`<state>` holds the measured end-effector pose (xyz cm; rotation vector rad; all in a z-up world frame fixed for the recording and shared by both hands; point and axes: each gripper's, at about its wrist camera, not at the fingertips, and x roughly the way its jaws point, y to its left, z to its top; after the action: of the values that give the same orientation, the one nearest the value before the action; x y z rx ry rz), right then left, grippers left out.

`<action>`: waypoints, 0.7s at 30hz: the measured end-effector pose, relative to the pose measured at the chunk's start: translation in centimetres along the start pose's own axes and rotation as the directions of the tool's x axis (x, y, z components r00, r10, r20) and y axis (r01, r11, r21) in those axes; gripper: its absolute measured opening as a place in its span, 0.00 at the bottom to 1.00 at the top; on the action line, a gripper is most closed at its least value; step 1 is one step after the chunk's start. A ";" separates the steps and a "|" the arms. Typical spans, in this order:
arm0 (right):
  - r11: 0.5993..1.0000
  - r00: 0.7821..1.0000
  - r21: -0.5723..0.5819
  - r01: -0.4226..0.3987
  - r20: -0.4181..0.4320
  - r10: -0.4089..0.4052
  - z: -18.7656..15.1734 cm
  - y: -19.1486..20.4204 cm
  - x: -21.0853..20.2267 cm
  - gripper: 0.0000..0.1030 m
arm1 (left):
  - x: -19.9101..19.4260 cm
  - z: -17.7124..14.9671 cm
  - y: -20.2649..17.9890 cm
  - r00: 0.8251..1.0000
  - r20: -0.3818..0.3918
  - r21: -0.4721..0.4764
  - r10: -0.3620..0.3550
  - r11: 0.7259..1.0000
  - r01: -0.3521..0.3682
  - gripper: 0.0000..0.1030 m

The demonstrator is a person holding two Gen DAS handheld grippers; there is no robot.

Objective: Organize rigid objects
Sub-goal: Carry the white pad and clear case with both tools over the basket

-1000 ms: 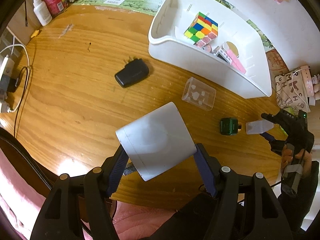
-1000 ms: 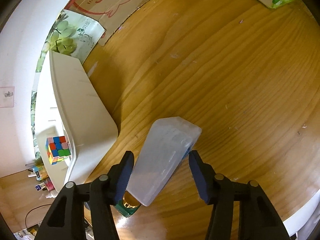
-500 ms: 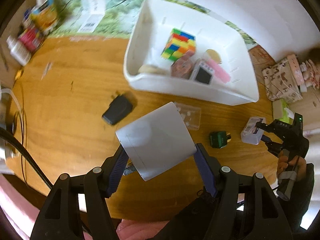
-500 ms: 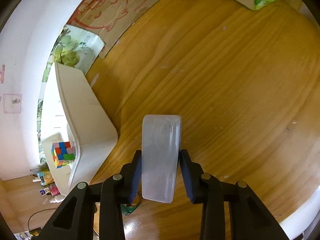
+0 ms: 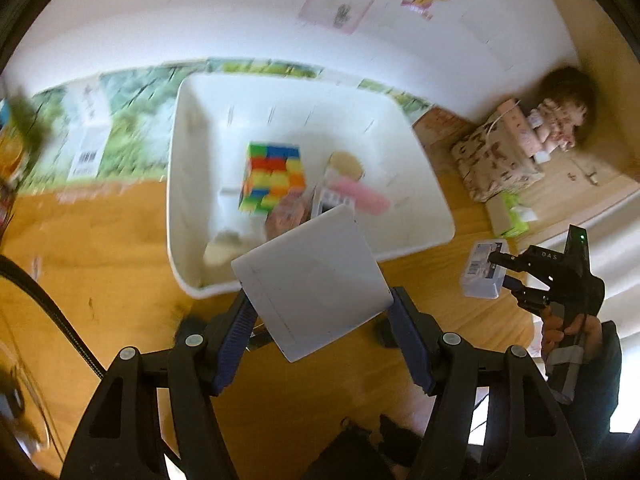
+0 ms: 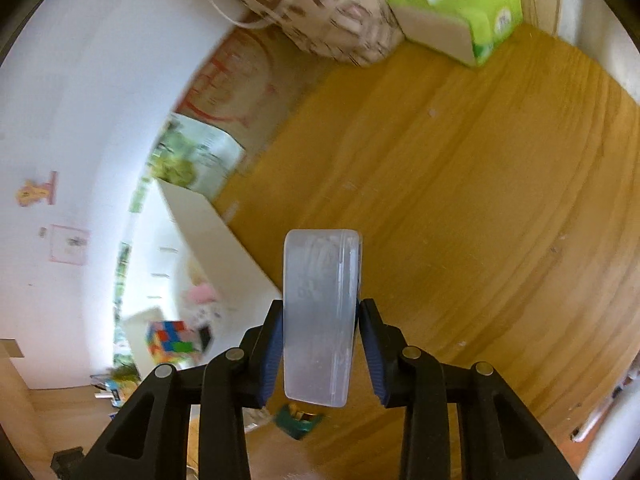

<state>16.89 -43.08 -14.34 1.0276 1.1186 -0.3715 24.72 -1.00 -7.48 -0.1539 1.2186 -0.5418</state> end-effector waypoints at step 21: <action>0.881 0.943 -0.393 -0.262 0.087 0.320 -4.3 11.3 0.2 0.36 | 0.2 3.2 3.3 0.916 0.394 0.062 -0.076 0.997 0.055 0.68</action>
<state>22.55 -33.60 -9.28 0.7933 0.8392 0.0148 28.77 1.21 -7.79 -0.2505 0.8052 -0.5670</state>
